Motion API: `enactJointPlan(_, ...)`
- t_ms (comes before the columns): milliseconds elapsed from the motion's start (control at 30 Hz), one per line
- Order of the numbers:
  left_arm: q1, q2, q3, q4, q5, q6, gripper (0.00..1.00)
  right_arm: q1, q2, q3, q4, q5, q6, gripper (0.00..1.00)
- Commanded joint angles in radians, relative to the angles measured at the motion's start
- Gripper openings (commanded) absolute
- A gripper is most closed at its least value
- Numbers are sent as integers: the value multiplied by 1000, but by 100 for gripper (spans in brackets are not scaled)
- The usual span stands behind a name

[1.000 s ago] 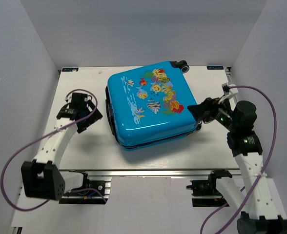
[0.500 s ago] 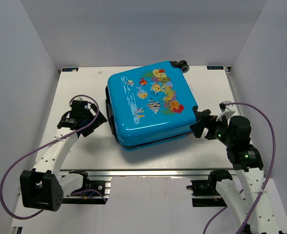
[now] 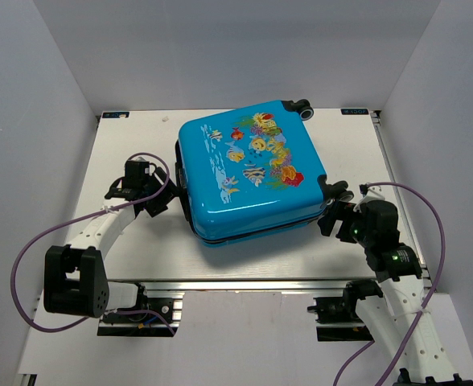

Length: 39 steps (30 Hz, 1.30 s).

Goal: Pack the luggage

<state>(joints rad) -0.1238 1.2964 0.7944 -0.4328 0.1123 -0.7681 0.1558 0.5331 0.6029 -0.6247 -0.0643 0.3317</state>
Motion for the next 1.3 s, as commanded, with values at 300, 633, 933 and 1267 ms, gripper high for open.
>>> enactJointPlan(300,-16,446,214,28,-80,56,21,19,105,-61,123,46,-2,89)
enactJointPlan(633,-7,653,492,-95,-183,125,0,59,232,-104,282,195,4,89)
enactJointPlan(933,3,745,621,-156,-235,154,0,201,243,-219,612,195,-147,83)
enactJointPlan(1267,-16,690,566,-139,-234,145,0,344,306,-324,1011,240,-203,63)
